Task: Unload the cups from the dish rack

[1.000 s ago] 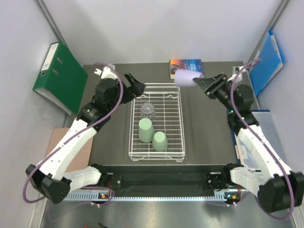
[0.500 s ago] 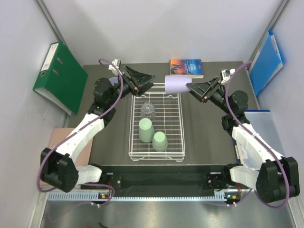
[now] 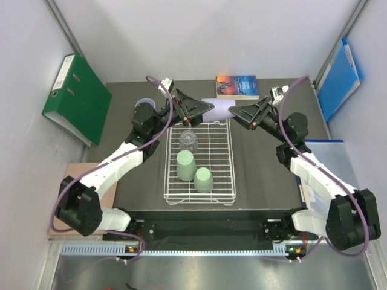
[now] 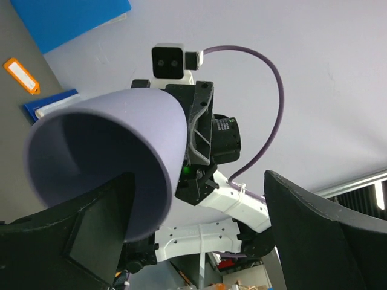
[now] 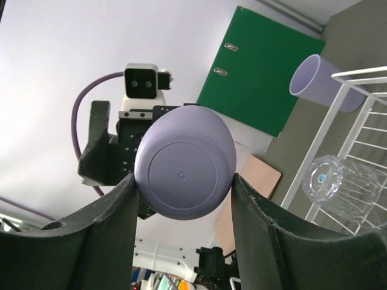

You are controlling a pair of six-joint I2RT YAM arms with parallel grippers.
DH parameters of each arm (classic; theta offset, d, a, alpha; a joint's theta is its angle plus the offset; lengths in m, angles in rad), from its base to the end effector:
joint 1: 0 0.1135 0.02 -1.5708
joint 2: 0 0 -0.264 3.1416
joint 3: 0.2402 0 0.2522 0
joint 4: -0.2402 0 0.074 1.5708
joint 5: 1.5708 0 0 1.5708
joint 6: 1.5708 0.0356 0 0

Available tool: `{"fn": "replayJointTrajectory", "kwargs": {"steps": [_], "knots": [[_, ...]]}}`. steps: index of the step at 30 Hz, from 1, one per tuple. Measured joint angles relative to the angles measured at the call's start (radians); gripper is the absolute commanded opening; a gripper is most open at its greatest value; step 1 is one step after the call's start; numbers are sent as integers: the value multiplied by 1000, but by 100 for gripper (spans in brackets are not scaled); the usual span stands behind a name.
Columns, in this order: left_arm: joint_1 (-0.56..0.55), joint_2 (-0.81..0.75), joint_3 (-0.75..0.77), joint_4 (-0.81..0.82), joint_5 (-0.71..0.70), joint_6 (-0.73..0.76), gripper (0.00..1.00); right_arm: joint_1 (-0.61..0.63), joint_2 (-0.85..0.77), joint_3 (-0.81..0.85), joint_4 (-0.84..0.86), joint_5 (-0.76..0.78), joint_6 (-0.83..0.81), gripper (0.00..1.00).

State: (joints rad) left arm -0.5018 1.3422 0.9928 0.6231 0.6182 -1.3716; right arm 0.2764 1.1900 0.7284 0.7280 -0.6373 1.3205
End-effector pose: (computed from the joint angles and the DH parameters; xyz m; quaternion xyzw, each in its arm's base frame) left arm 0.2619 -0.1672 0.3710 -0.0226 0.6240 -0.7205 0.3018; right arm 0.2510 0.0932 0.3302 0.0716 0.6238 0.6733 0.3905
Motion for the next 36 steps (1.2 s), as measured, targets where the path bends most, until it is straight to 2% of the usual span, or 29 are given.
{"fn": "replayJointTrajectory", "kwargs": {"steps": [2, 3, 5, 6, 9, 14, 15, 16, 17, 18, 19, 21, 23, 27, 32, 34, 36], "knots": [[-5, 10, 0, 0, 2, 0, 77, 19, 14, 10, 5, 0, -1, 0], [-5, 11, 0, 0, 3, -3, 61, 25, 17, 13, 5, 0, -1, 0], [-5, 11, 0, 3, 3, 2, 45, 38, 23, 14, 9, -1, 0, 0], [-5, 11, 0, 5, 3, -3, 27, 41, 24, 14, 9, -1, -1, 0], [-3, 14, 1, -2, 2, 7, 0, 45, 24, 16, 15, -3, 2, 0], [-2, 24, 10, 17, 10, 9, 0, 45, 23, 25, 4, 3, -2, 2], [-2, 24, 11, 17, 11, 11, 0, 44, 23, 26, 2, 3, -3, 39], [-2, 26, 13, 14, 11, 13, 0, 44, 22, 27, -6, 3, -9, 54], [-1, 26, 16, 6, 11, 17, 0, 44, 21, 34, -27, 4, -17, 80], [2, 28, 20, -5, 8, 22, 0, 43, 20, 48, -59, 6, -31, 93], [8, 29, 32, -24, 9, 34, 0, 43, 16, 69, -118, 14, -60, 99], [24, 36, 83, -110, 10, 71, 0, 40, 0, 116, -275, 70, -126, 100], [48, 55, 201, -255, -1, 139, 0, 37, -22, 171, -448, 159, -204, 100], [114, 114, 557, -657, -134, 339, 0, 34, -29, 331, -827, 391, -365, 100], [134, 284, 1087, -1131, -517, 570, 0, 51, 23, 508, -1192, 711, -515, 100], [135, 362, 1238, -1292, -657, 633, 0, 63, 38, 533, -1288, 820, -557, 100], [140, 436, 1313, -1398, -787, 687, 0, 72, 44, 537, -1373, 906, -594, 100]]}}
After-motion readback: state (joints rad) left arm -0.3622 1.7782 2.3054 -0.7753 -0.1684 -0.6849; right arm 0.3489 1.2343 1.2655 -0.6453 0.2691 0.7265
